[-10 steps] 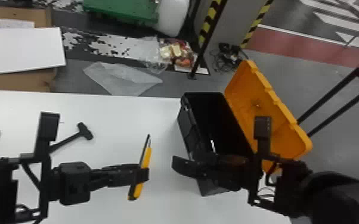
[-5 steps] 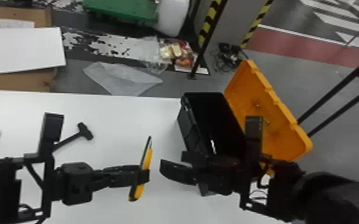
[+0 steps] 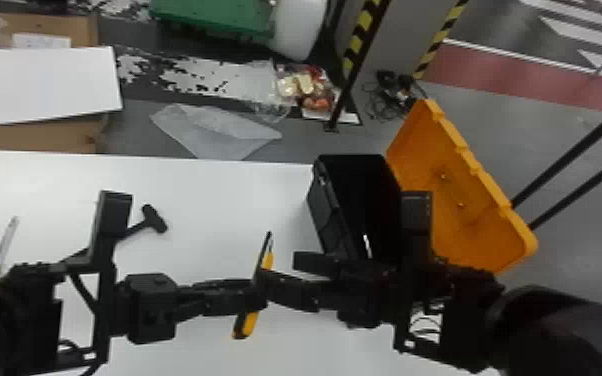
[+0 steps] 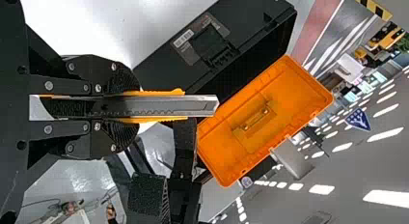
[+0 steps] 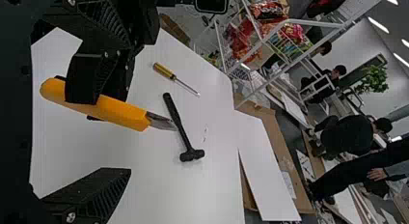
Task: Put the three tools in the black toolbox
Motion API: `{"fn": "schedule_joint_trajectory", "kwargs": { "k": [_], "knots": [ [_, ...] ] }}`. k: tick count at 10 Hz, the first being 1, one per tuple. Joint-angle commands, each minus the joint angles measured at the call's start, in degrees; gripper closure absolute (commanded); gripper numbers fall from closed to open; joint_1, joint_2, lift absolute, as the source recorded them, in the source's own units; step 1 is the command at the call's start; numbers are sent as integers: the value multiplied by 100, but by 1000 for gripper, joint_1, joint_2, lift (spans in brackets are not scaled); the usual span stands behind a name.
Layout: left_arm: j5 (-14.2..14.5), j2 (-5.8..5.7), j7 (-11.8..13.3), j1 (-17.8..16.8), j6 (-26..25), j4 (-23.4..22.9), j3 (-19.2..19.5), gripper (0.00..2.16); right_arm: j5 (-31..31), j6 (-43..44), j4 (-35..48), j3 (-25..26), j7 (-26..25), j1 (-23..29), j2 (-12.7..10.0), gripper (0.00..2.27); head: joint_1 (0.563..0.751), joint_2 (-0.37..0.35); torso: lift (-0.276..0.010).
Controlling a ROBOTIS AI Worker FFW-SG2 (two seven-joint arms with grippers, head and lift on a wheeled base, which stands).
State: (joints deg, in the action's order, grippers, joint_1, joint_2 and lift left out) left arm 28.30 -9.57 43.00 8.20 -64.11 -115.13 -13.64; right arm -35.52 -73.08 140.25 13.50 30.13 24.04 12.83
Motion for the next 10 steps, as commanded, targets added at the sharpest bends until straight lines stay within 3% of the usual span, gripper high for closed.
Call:
{"fn": "schedule_joint_trajectory", "kwargs": {
  "k": [1, 6, 10],
  "knots": [
    [0, -1, -46, 15, 34, -19, -87, 1004, 71, 17, -33, -93, 2, -75, -18, 90, 695, -313, -55],
    [0, -1, -108, 7, 69, -45, -166, 1004, 265, 87, -147, -365, 19, -154, -97, 100, 695, -306, -55],
    [0, -10, -90, 24, 69, -63, -139, 1004, 458, 228, -164, -506, 19, -189, -193, 248, 695, -288, -55]
  ]
}}
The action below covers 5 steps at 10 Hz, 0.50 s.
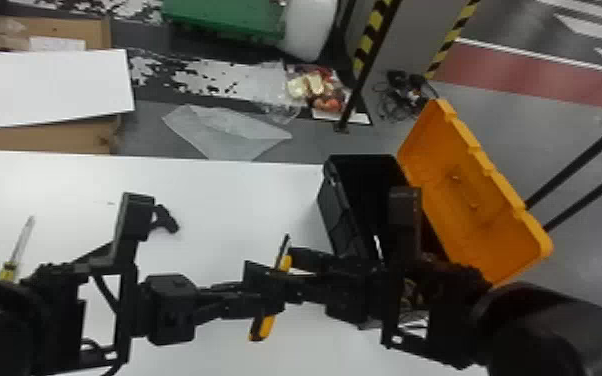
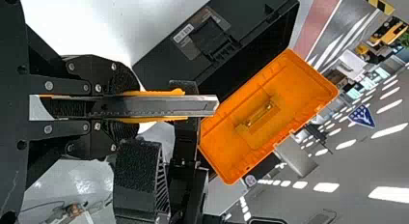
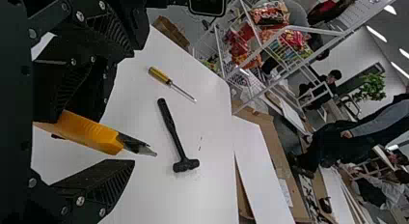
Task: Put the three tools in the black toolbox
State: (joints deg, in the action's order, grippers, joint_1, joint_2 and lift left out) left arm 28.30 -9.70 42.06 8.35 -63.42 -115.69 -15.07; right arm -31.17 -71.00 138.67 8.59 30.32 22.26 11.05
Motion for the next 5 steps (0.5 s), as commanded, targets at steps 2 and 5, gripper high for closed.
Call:
{"fn": "schedule_joint_trajectory", "kwargs": {
  "k": [2, 5],
  "knots": [
    [0, 3, -5, 9, 0, -6, 21, 1004, 102, 38, -33, -41, 18, -20, -24, 650, 695, -281, -55],
    [0, 3, -13, -9, 70, -6, 57, 1004, 119, 20, -24, -32, 9, -2, -24, 1524, 695, -278, -55]
  ]
}}
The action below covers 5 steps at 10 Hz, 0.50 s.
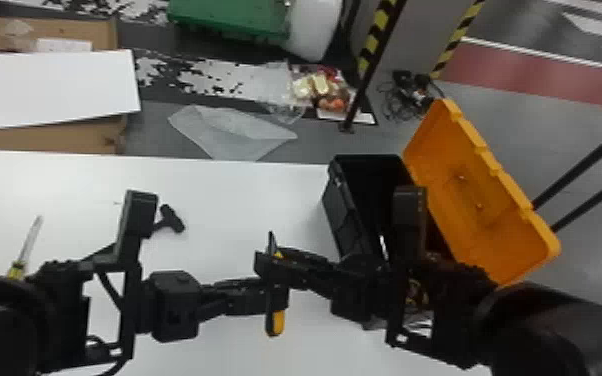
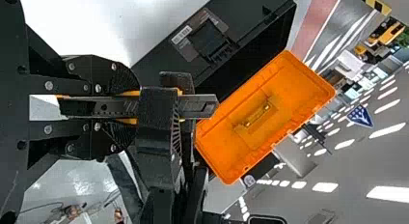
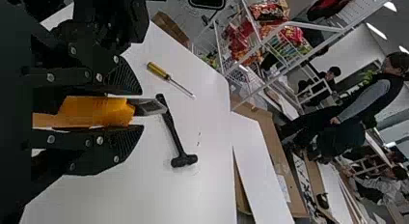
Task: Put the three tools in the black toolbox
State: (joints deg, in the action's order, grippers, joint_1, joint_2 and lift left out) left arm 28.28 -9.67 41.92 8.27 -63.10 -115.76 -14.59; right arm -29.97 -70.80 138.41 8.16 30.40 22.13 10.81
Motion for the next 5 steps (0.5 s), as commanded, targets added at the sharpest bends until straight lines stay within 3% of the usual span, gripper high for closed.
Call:
{"fn": "schedule_joint_trajectory", "kwargs": {
  "k": [1, 5],
  "knots": [
    [2, -9, 1, 8, 91, 1, 9, 1004, 0, -18, 2, 19, 1, 11, 1, 1690, 695, -276, -55],
    [2, -9, -8, 70, 249, 1, 17, 1004, -35, 0, 11, 81, -8, 29, 1, 1771, 695, -279, -55]
  ]
}}
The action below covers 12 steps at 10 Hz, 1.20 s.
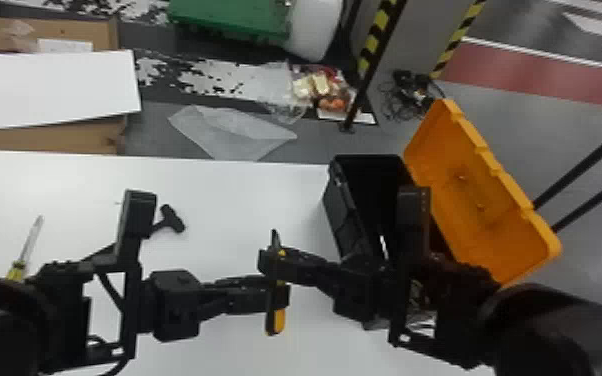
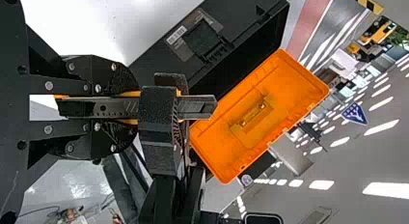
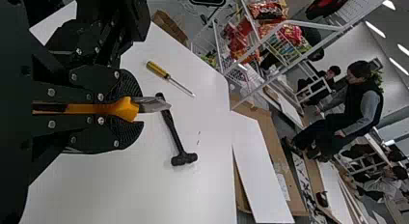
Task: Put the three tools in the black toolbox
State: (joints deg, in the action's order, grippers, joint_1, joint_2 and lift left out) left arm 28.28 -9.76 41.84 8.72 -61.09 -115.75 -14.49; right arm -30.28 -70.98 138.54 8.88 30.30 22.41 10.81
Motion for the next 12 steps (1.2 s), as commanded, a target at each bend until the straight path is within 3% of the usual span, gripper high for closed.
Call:
{"fn": "schedule_joint_trajectory", "kwargs": {
  "k": [1, 2, 6, 9, 12],
  "knots": [
    [2, -18, 8, 59, 136, 0, 25, 620, 31, 35, -11, 9, 2, 0, 9, 1771, 695, -280, -55],
    [-7, -35, 8, 103, 259, 0, 43, 154, 48, 88, -11, 9, 2, -9, 9, 1771, 695, -279, -55],
    [-7, -53, 87, 411, 259, -185, 341, 103, -31, 176, -108, 237, 11, -79, 62, 1767, 695, -271, -55],
    [-192, -62, 201, 1017, 593, -316, 1071, 100, -233, 176, -108, 685, 2, -158, 176, 1767, 695, -268, -55],
    [-201, -53, 324, 1562, 962, -334, 1695, 93, -259, 229, -90, 1142, -112, -272, 466, 1767, 695, -221, -55]
  ]
}}
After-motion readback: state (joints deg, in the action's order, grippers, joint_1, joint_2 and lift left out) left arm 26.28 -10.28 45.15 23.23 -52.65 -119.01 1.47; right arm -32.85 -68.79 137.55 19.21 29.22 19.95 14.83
